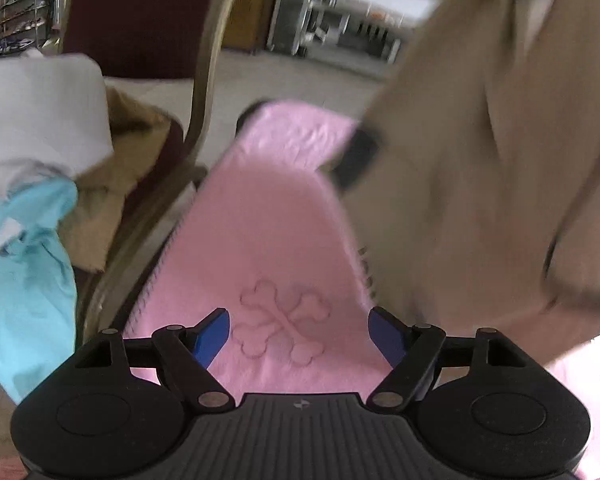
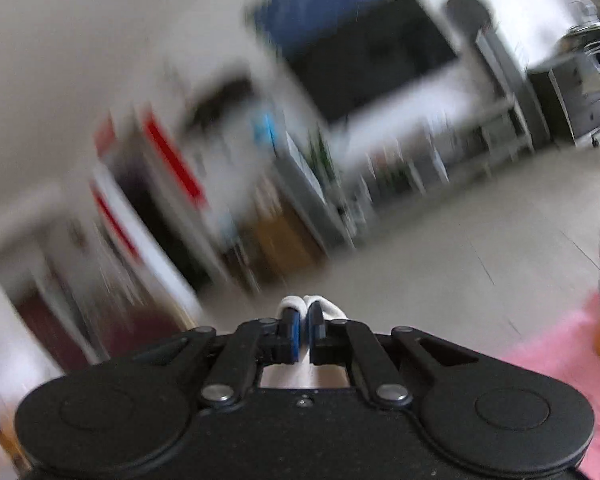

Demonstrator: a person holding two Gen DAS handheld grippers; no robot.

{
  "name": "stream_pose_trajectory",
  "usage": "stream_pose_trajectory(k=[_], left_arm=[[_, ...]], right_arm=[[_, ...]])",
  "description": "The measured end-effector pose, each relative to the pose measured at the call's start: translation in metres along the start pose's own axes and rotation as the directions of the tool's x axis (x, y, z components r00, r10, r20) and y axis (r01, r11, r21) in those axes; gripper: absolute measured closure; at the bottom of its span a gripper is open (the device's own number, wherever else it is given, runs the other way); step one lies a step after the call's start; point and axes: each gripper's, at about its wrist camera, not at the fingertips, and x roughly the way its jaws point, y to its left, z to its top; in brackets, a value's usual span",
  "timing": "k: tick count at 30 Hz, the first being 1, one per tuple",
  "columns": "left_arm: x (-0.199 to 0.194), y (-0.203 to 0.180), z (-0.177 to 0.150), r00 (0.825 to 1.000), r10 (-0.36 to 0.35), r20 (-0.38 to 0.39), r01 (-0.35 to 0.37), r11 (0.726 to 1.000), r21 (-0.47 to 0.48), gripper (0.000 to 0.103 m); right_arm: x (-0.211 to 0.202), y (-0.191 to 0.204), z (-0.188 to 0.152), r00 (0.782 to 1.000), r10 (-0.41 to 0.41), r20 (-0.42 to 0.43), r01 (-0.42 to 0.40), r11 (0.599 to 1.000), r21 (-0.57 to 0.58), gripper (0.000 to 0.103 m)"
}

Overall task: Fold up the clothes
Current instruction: 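Grasp the beige sweatshirt with the right gripper and lift it up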

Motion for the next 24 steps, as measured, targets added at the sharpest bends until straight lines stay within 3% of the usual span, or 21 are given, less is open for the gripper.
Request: stream_pose_trajectory(k=[3, 6, 10, 12, 13, 14, 15, 16, 19, 21, 24], left_arm=[[-0.026, -0.001, 0.003, 0.998, 0.005, 0.070, -0.008, 0.999, 0.035, 0.027], [-0.047, -0.002, 0.002, 0.993, 0.008, 0.121, -0.015, 0.998, 0.061, 0.027], [-0.061, -0.004, -0.008, 0.994, -0.021, 0.112, 0.012, 0.997, 0.080, 0.027], [-0.061, -0.009, -0.019, 0.997, -0.012, 0.083, 0.002, 0.993, 0.116, 0.027], [-0.059, -0.013, -0.025, 0.998, 0.002, 0.061, -0.010, 0.990, 0.141, 0.027], [-0.055, -0.018, -0.033, 0.999, 0.016, 0.034, -0.022, 0.986, 0.167, 0.027], [-0.052, -0.023, -0.039, 1.000, 0.025, 0.004, -0.025, 0.982, 0.188, 0.027], [-0.049, -0.028, -0.045, 0.999, 0.031, -0.028, -0.024, 0.978, 0.208, 0.027], [-0.043, -0.042, -0.057, 0.996, 0.031, -0.088, -0.009, 0.971, 0.238, 0.027], [-0.041, -0.053, -0.058, 0.994, 0.043, -0.098, -0.017, 0.968, 0.250, 0.028], [-0.038, -0.066, -0.047, 0.995, 0.043, -0.087, -0.021, 0.969, 0.245, 0.028]], right_arm=[[-0.061, 0.018, 0.049, 0.979, 0.040, 0.198, -0.059, 0.994, 0.091, 0.099], [-0.119, -0.010, 0.062, 0.962, -0.013, 0.272, -0.026, 0.990, 0.139, 0.098], [-0.153, -0.096, 0.022, 0.972, -0.173, 0.161, 0.158, 0.982, 0.102, 0.098], [-0.151, -0.158, -0.021, 0.952, -0.305, 0.022, 0.302, 0.949, 0.087, 0.098], [-0.146, -0.194, -0.046, 0.924, -0.376, -0.073, 0.381, 0.921, 0.082, 0.097], [-0.142, -0.230, -0.071, 0.882, -0.441, -0.166, 0.457, 0.887, 0.069, 0.095], [-0.137, -0.268, -0.097, 0.825, -0.493, -0.277, 0.531, 0.843, 0.083, 0.092], [-0.135, -0.306, -0.125, 0.750, -0.531, -0.395, 0.608, 0.788, 0.096, 0.092], [-0.147, -0.363, -0.178, 0.670, -0.533, -0.516, 0.676, 0.726, 0.127, 0.086], [-0.151, -0.370, -0.188, 0.700, -0.484, -0.525, 0.630, 0.764, 0.136, 0.078], [-0.143, -0.349, -0.183, 0.779, -0.389, -0.492, 0.503, 0.856, 0.119, 0.075]])
